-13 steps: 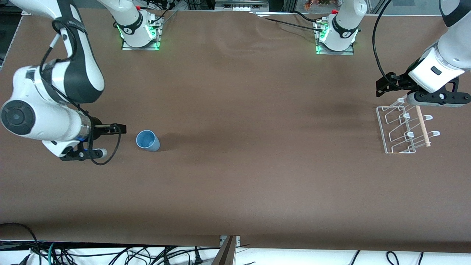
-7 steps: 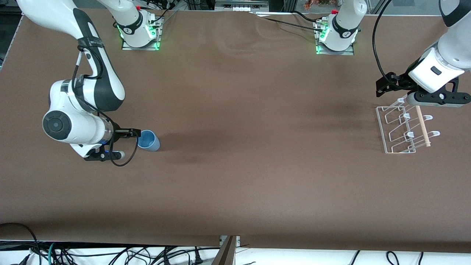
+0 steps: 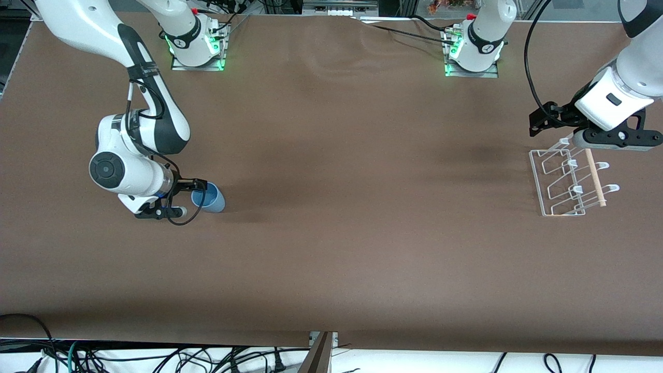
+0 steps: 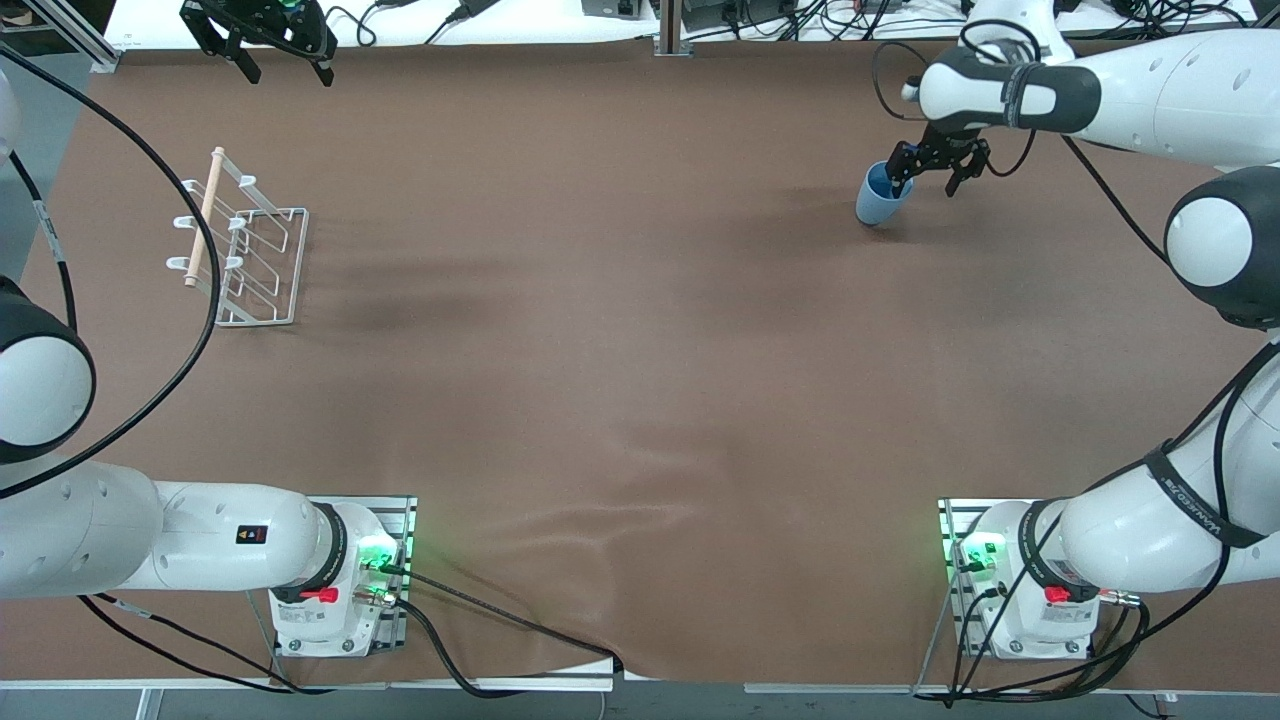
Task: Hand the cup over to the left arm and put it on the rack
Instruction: 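Reach the right gripper down to the blue cup and grasp it, then lift the cup with the right gripper while the left gripper approaches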
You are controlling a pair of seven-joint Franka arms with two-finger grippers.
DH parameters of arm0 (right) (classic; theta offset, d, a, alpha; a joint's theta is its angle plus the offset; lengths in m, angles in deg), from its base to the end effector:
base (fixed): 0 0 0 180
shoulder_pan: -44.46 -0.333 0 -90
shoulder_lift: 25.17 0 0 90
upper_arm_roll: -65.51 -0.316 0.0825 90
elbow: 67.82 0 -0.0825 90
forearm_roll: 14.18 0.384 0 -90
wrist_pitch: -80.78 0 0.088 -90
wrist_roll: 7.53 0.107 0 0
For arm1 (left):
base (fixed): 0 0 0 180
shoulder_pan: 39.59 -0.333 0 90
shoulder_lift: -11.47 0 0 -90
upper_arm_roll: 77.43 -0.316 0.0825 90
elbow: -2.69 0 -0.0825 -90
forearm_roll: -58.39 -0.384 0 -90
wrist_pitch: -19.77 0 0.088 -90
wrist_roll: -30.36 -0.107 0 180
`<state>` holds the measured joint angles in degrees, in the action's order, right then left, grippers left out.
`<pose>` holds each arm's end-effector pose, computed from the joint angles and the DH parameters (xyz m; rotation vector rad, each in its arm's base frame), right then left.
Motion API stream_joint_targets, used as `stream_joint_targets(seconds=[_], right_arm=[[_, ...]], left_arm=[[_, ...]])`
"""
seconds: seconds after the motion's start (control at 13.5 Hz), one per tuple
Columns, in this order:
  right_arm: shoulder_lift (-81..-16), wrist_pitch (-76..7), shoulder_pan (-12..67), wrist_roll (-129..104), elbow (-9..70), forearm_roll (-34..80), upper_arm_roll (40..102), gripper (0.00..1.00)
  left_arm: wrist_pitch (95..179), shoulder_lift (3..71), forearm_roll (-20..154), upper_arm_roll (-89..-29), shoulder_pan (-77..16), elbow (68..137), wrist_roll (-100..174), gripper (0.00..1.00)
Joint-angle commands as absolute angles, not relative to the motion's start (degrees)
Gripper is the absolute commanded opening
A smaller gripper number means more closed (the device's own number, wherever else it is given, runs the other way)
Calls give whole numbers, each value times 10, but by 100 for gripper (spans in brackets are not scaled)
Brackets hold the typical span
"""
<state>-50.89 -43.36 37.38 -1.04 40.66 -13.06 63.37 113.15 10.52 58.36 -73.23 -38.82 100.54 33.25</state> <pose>0.6044 0.0979 0.2528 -3.1214 -0.0515 0.2786 0.5476 -0.0479 0.5739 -3.1337 0.0569 0.0960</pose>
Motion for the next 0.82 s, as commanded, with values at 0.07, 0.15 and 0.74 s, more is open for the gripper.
stream_joint_targets(seconds=[0.07, 0.15, 0.74], right_arm=[[-487, -485, 377, -6, 448, -124, 631, 99], [-488, -492, 377, -6, 448, -124, 631, 98], [-495, -510, 377, 24, 442, -124, 631, 0]], left_arm=[[1123, 97, 580, -729, -392, 1006, 319, 100], [1123, 97, 580, -729, -392, 1006, 319, 100], [1123, 98, 581, -730, -392, 1006, 319, 100]])
